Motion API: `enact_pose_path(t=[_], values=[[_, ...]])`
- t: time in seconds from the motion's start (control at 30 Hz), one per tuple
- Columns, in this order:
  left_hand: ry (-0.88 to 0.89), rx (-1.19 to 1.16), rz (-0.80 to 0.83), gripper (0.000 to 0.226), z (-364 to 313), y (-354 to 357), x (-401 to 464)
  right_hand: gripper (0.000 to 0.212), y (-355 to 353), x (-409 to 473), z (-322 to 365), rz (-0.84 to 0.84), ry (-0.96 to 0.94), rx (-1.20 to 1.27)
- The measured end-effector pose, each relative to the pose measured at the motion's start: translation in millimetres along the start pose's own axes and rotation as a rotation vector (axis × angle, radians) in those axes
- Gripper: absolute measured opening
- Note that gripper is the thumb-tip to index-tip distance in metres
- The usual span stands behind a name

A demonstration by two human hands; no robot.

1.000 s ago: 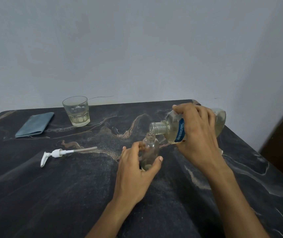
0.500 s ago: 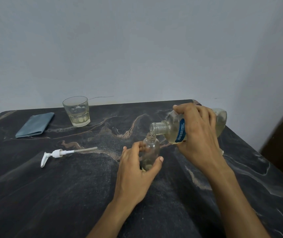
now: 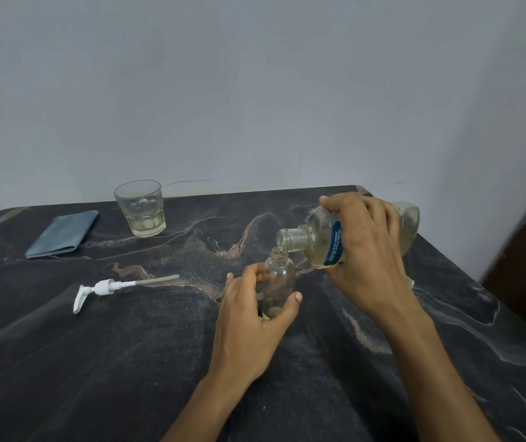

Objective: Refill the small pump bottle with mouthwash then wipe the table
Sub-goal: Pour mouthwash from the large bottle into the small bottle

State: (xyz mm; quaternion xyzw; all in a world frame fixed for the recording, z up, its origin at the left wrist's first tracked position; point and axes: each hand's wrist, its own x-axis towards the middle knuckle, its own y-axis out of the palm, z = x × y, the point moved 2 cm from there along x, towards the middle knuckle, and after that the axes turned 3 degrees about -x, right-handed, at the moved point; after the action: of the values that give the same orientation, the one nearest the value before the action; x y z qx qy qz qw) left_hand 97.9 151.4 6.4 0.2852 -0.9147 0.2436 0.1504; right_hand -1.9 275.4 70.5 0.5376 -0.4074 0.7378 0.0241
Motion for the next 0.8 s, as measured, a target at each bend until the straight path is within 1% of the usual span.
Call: enact_pose_path(t=[0.17, 0.3, 0.63, 0.8], values=[[0.009, 0.002, 0.004, 0.034, -1.0, -0.6, -0.6, 0.090, -0.7, -0.2, 0.9, -0.016, -0.008, -0.011], [0.016, 0.005, -0.001, 0.032, -1.0, -0.6, -0.3, 0.089, -0.1, 0.2, -0.6, 0.010, -0.010, -0.006], [0.011, 0.000, -0.010, 0.031, 1.4, -0.5, -0.8, 0.089, -0.6, 0.5, -0.5, 0.014, -0.007, -0.002], [0.012, 0.006, -0.001, 0.031, 0.0, -0.4, -0.1, 0.091, -1.4, 0.6, 1.8, -0.012, -0.009, -0.015]])
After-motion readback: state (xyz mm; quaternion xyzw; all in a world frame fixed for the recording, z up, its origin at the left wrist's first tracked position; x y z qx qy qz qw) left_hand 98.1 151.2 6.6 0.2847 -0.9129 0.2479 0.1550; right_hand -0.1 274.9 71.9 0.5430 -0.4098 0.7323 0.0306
